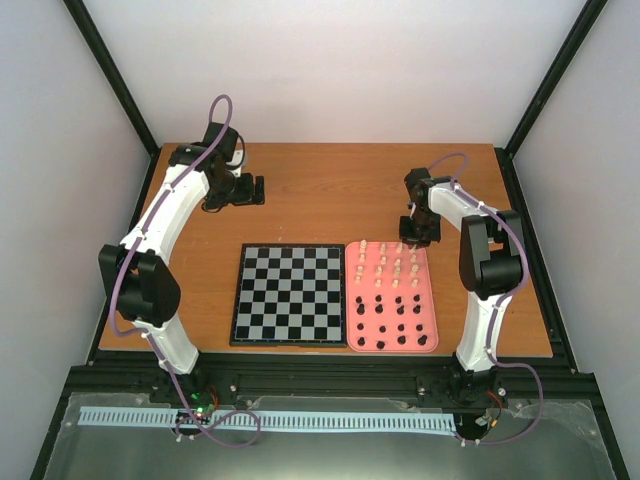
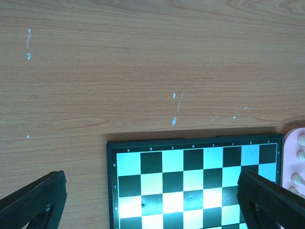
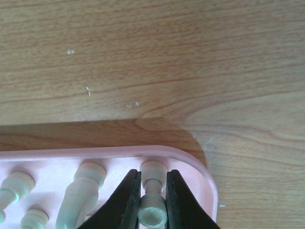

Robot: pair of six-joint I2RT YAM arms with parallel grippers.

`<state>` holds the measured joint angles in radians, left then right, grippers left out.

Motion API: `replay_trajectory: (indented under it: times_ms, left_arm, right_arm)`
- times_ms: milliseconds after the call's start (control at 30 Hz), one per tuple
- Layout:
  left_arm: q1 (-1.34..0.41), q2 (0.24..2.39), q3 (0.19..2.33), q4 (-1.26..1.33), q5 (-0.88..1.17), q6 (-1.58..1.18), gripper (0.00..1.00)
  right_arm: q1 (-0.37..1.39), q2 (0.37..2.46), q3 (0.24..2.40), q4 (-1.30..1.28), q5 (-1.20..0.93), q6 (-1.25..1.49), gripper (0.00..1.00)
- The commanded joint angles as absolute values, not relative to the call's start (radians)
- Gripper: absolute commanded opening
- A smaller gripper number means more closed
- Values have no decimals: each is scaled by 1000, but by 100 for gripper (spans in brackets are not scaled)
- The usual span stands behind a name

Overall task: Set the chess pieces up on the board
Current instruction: Pick up the chess piece from the storage box, then place the chess piece on the chessboard.

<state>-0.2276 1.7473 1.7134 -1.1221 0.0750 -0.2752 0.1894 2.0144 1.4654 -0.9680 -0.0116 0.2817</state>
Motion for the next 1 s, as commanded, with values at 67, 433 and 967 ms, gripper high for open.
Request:
replay_trajectory:
  times_ms: [67, 433, 967]
  left_arm:
    - [-235, 1753, 1728, -1114, 71, -273, 100]
    - [-235, 1739, 1728, -1117, 66, -273, 100]
    - [-235, 1716, 1696, -1139, 13, -300, 100]
  right_arm:
    - [181, 1993, 1496, -995, 6, 287, 3]
    - [206, 1898, 1641, -1134, 34, 288, 3]
    - [605, 2047, 1951, -1265, -38, 323, 3]
